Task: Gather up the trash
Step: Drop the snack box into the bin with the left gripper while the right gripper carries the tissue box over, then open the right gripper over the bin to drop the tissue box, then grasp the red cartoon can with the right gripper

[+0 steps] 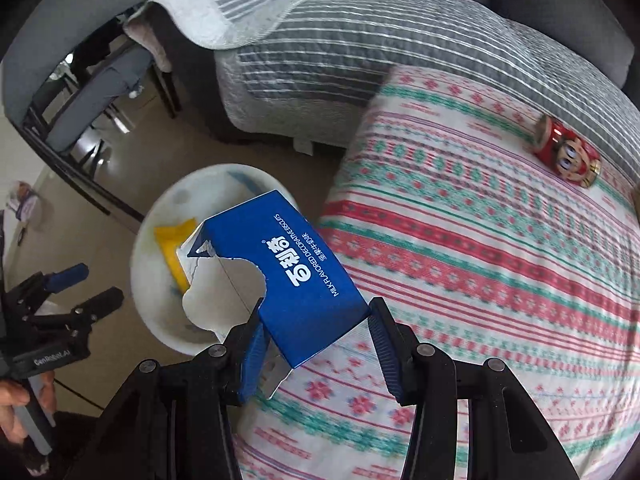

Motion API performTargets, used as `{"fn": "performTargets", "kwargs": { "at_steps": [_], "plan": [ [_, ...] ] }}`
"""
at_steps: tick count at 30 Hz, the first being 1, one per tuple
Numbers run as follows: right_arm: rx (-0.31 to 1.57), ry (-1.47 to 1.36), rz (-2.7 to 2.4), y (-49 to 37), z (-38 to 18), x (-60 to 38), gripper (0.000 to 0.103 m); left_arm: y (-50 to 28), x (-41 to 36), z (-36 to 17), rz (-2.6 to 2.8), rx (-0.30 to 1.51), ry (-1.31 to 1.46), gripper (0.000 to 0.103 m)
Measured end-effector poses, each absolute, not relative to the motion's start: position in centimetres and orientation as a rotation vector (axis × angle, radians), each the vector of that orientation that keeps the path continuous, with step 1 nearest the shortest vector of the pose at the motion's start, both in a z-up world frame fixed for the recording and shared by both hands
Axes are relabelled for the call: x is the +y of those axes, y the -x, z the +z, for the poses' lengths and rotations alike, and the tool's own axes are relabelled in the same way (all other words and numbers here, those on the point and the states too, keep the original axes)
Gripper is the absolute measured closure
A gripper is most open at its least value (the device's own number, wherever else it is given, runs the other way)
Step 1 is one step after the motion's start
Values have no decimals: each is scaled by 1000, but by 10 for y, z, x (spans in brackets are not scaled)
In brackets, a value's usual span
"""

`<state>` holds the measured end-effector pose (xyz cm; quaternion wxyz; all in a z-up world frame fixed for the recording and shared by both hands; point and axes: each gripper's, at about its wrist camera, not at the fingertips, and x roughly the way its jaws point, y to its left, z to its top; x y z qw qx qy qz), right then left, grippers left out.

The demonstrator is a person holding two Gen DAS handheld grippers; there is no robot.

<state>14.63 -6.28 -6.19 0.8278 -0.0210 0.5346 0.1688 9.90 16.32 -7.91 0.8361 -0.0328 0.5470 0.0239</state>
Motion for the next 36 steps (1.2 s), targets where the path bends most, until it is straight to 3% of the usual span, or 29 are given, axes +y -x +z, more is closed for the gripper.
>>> {"fn": "performTargets", "kwargs": {
  "at_steps": [4,15,24,36],
  "plan": [
    [1129,4,403,-149,-65,-48,34,-96,169,-79,59,1159,84,16],
    [1147,6,323,-150,-64,-77,33,-100,152,-75,44,1149,39,10],
    [1122,-32,194,-152,-59,-126,18,-110,123,-63,23,1129,11,3],
    [958,-156,-126,-223,-54,-247,8,-136,96,-46,7,1094,66,1]
  ]
}}
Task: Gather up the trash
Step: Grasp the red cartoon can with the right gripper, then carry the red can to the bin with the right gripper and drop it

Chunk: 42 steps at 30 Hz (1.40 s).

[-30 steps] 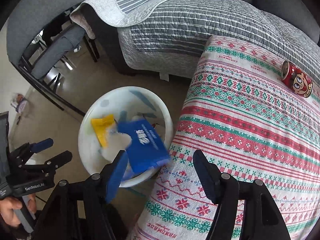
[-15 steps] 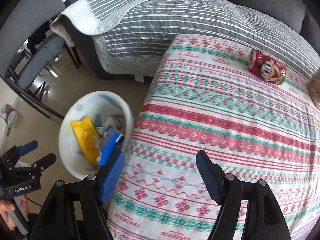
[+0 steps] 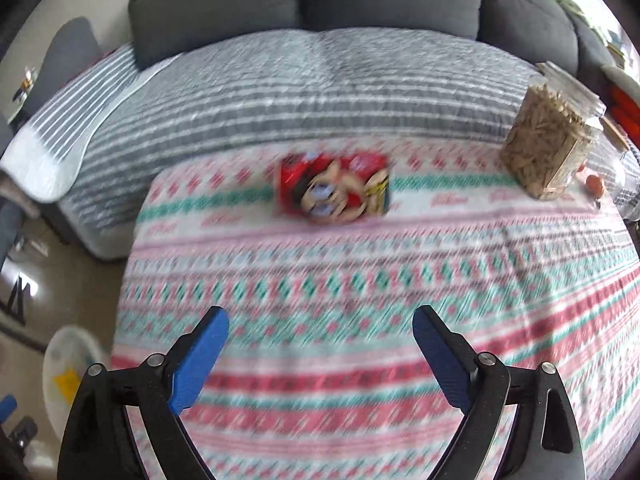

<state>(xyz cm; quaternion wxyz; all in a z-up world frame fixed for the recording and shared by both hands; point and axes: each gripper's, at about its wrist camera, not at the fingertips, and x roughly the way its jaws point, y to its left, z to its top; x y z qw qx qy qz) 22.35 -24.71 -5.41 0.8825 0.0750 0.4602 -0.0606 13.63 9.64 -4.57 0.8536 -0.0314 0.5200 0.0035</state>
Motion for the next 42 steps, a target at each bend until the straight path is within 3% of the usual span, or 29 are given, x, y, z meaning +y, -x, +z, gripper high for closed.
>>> {"fn": "performTargets", "kwargs": {
  "at_steps": [17,30,33,42],
  "plan": [
    [841,-96,-204,-294,-85,-256,8,-169,70,-47,-44,1102,95,1],
    [775,-120,-150,-301,-90,-252,8,-171,67,-52,-43,1116,98,1],
    [766,-110,-165,-301,-90,-252,15,-171,65,-52,-45,1119,93,1],
    [785,-181,-143,-275,-81,-259,15,-167,72,-45,-42,1103,117,1]
  ]
}}
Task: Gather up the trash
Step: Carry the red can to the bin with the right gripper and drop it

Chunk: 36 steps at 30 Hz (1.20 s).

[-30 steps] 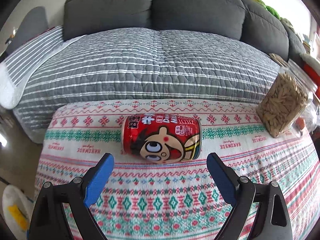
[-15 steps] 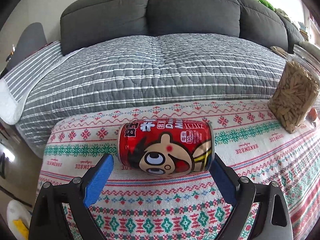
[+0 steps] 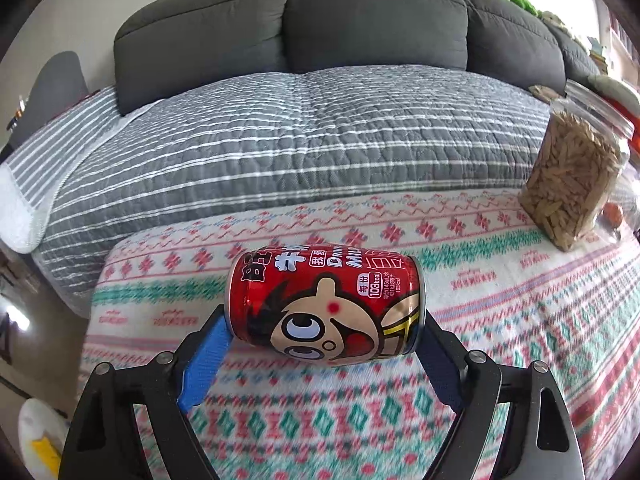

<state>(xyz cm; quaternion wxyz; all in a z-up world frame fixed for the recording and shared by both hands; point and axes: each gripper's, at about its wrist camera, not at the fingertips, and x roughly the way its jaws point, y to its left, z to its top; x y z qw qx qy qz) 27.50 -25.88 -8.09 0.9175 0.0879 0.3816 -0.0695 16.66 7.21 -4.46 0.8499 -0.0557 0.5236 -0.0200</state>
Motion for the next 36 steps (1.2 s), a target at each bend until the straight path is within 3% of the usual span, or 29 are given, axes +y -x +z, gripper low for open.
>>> {"fn": "performTargets", "kwargs": {
  "at_steps": [13,22,29,36],
  "plan": [
    [869,-69,339,-184,-53,-110,15,-130,140,-27,81,1034,200,1],
    [921,-18,494,-162,-66,-14,15,-94,194,-22,158,1006,268,1],
    [914,-44,509,-160,-62,-6,13,-83,199,-20,147,1001,255,1],
    [843,-10,360,-113,-4,-56,13,-69,167,-20,67,1003,182,1]
  ]
}}
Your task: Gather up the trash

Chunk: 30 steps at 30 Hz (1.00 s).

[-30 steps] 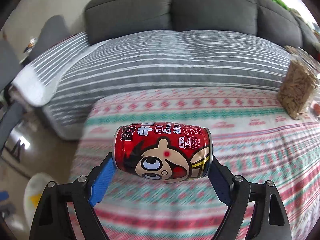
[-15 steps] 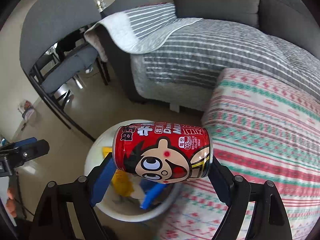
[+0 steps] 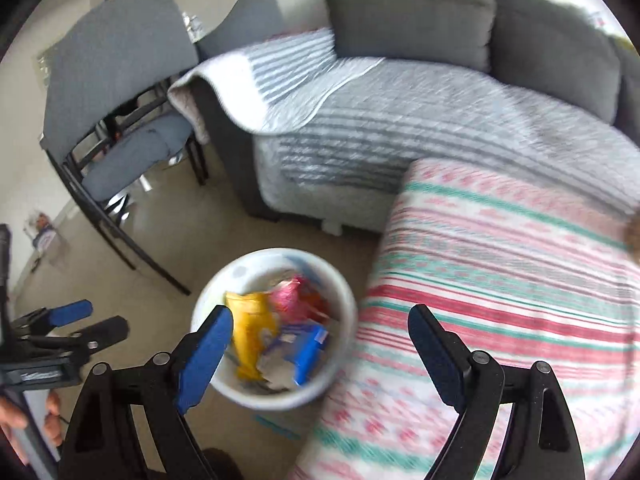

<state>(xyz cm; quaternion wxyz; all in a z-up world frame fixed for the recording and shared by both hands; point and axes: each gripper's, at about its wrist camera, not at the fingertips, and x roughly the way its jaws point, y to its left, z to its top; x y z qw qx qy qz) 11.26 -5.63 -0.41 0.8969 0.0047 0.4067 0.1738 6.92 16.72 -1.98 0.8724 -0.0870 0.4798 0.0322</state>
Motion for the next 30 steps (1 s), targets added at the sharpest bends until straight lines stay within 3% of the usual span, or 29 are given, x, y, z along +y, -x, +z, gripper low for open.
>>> {"fn": "performTargets", "kwargs": {
  "at_steps": [12,20,30],
  "plan": [
    [823,-52,181,-7,54,-159,10,-37,109,2,-16,931,69,1],
    [755,-33,173,35,109,-153,10,-23,95,13,-5,895,52,1],
    [757,-20,162,42,114,-156,10,-14,77,30,11,821,27,1]
  ]
}}
